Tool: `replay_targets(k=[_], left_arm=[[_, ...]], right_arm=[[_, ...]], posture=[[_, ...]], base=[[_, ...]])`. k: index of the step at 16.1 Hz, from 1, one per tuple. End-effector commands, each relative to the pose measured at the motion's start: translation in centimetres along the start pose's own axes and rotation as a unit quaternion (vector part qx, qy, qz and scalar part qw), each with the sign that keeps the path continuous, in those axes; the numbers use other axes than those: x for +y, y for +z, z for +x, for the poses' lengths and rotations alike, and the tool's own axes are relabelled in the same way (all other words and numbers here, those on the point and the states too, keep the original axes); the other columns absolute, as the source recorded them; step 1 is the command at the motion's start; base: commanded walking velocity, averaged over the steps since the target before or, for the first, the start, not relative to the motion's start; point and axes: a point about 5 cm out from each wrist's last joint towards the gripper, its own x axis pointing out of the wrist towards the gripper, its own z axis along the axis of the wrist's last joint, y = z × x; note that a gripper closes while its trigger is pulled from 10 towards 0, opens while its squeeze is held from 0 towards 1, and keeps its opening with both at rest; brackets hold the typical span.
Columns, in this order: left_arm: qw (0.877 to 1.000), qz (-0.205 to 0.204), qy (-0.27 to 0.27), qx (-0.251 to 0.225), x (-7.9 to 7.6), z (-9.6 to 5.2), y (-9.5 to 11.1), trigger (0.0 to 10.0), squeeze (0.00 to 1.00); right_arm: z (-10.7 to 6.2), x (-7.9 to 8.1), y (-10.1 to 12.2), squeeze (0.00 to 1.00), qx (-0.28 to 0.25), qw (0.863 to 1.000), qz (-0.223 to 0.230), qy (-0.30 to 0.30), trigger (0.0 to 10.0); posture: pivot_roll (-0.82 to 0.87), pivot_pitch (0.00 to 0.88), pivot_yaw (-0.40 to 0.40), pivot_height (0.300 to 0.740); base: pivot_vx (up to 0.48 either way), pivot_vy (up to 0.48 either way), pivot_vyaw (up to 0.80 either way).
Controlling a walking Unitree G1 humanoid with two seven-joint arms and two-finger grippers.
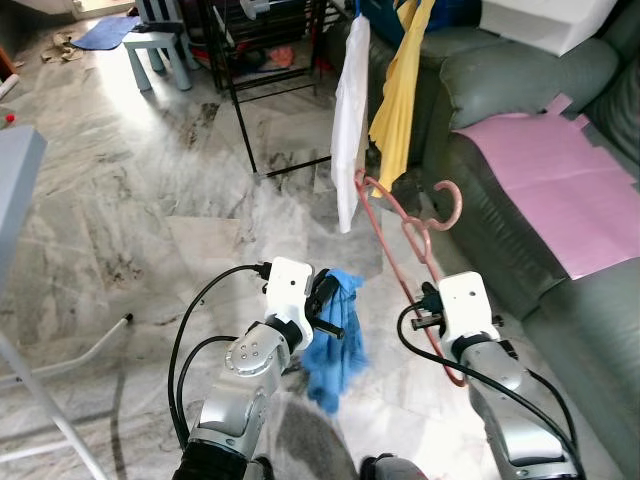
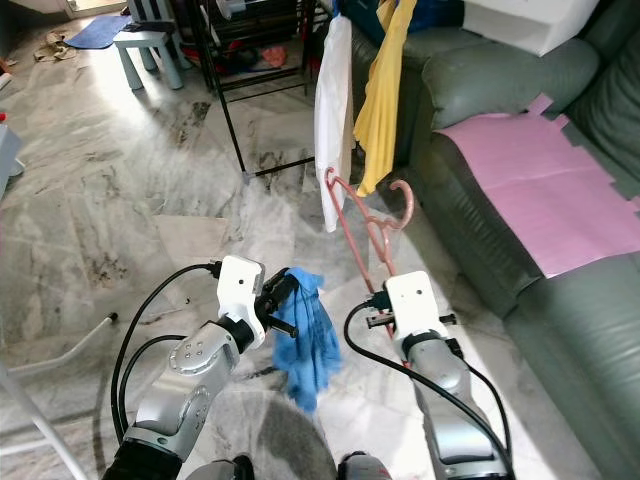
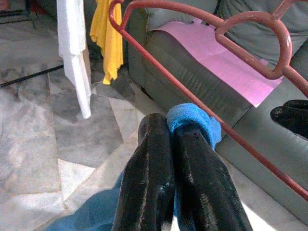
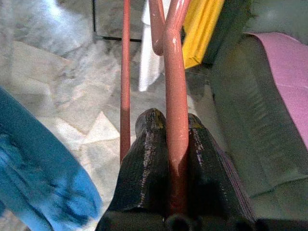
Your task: Hang hanger
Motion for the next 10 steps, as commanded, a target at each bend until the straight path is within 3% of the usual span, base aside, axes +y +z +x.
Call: replay_targets(k=[1, 3, 4, 6, 7, 8, 9, 10], left_arm=[[1.000, 0.007, -0.001, -0.015, 0.1, -0.2, 0.4, 10.0, 0.00], [0.999, 0.033, -0.009, -0.027, 0.4, 0.1, 1.2, 10.0, 0.00], [0.996, 0.085, -0.006, -0.030, 1.6, 0.5, 2.1, 10.0, 0.00], [0.977, 0.206, 0.016, -0.045, 4.6, 1.4, 5.0, 10.0, 0.00], [0.954, 0.285, 0.044, -0.082, 6.7, 1.8, 8.5, 10.0, 0.00], [0.944, 0.312, 0.049, -0.092, 7.2, 1.9, 9.5, 10.0, 0.00], [0.924, 0.364, 0.058, -0.099, 8.2, 2.0, 11.2, 10.0, 0.00], [0.897, 0.426, 0.071, -0.098, 9.5, 2.1, 12.9, 10.0, 0.00]], right_arm=[[0.0, 0.3, 1.4, 0.00, -0.028, 1.000, 0.007, 0.007, 10.0], [0.0, -0.1, 1.7, 0.00, -0.031, 0.999, 0.003, 0.009, 10.0], [0.0, -0.7, 1.6, 0.00, -0.028, 1.000, -0.007, 0.005, 10.0], [-0.1, -1.4, 1.1, 0.00, -0.015, 1.000, -0.017, 0.005, 10.0], [-0.1, -1.8, 0.8, 0.00, -0.007, 1.000, -0.022, 0.014, 10.0], [-0.2, -1.8, 0.7, 0.00, -0.001, 1.000, -0.021, 0.022, 10.0], [-0.3, -1.4, 0.8, 0.00, 0.012, 0.997, -0.047, 0.065, 10.0], [-0.8, -1.0, 1.9, 0.00, 0.008, 0.980, -0.132, 0.150, 10.0]], posture=[[-0.12, 0.143, 0.024, 0.740], [-0.12, 0.140, 0.021, 0.740], [-0.12, 0.141, 0.019, 0.740], [-0.12, 0.144, 0.019, 0.740], [-0.12, 0.149, 0.020, 0.740], [-0.12, 0.149, 0.020, 0.740], [-0.12, 0.153, 0.025, 0.740], [-0.13, 0.156, 0.036, 0.740]], base=[[0.000, 0.000, 0.00], [0.000, 0.000, 0.00], [0.000, 0.000, 0.00], [0.000, 0.000, 0.00], [0.000, 0.000, 0.00], [0.000, 0.000, 0.00], [0.000, 0.000, 0.00], [0.000, 0.000, 0.00]])
